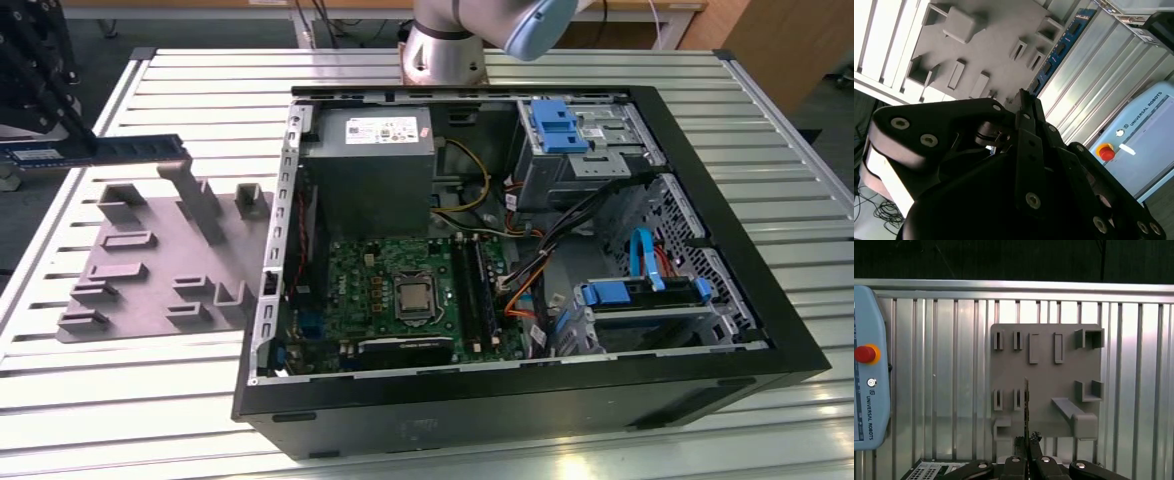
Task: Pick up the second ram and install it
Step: 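Pick up the second ram and move it above second insertion slot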
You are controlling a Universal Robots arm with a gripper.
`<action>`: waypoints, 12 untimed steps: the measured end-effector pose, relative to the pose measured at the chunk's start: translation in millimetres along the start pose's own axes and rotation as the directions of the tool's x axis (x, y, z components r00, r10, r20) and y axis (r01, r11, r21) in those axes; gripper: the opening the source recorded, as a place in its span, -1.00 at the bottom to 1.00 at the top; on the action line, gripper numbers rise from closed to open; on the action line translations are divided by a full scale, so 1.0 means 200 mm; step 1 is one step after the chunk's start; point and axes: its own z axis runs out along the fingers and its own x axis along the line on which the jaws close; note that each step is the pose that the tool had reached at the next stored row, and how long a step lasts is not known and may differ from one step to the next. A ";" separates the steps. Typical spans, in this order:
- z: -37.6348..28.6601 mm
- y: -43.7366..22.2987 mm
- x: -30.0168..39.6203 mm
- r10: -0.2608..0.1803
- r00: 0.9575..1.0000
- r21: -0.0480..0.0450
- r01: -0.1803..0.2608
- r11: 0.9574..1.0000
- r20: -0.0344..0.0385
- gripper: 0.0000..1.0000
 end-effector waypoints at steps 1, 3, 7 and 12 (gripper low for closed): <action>0.000 -0.006 0.000 0.000 1.000 0.000 0.000 1.000 0.000 -0.73; 0.000 -0.019 0.000 0.000 1.000 0.000 0.000 1.000 0.000 -0.73; 0.002 -0.044 0.000 0.000 1.000 0.000 0.000 1.000 0.000 -0.73; 0.003 -0.078 0.000 0.000 1.000 0.000 0.000 1.000 0.000 -0.73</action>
